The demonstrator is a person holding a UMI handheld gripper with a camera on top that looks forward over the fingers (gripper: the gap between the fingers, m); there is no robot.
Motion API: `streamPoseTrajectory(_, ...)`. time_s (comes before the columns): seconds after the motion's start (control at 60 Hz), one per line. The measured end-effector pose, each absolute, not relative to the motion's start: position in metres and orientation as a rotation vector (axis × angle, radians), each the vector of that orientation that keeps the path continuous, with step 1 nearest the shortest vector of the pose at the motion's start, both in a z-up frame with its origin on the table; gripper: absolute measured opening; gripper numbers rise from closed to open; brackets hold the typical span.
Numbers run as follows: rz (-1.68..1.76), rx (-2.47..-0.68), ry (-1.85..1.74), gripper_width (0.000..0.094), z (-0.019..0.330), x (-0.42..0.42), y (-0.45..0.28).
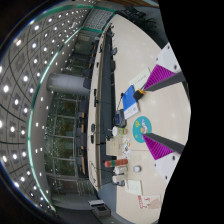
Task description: Arrange mouse
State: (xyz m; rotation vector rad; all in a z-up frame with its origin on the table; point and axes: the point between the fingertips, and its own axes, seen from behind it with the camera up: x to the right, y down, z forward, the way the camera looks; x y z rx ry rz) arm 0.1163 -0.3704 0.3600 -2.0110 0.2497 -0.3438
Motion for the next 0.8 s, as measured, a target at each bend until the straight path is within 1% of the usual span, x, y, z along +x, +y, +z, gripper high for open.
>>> streamPoseTrajectory(0.117,-0.352,-2.038,0.288,0.0857,0.332,0.119,-0.365)
streamPoseTrajectory(0.2,-0.375,-2.055,0.316,0.0857,0.281,0.122,-0.331)
streamPoseTrajectory(0.217,-0.379,-2.064,0.321,0.0856,0.285,0.121,-0.346)
streamPoseTrajectory(0.367,-0.389,-2.121,0.349,0.0858,0.202,0.104,-0.324)
streamPoseTrajectory(0.45,-0.332,-2.147,0.349,0.0845,0.156,0.074,-0.309)
streamPoseTrajectory(0.517,-0.273,-2.175,0.365,0.0853,0.119,0.043,-0.291)
streamPoseTrajectory(0.583,-0.215,-2.188,0.353,0.0853,0.090,0.008,-0.265)
streamPoseTrajectory(0.683,-0.151,-2.191,0.283,0.0852,0.063,-0.041,-0.221)
streamPoseTrajectory(0.8,-0.081,-2.191,0.181,0.0855,0.043,-0.099,-0.159)
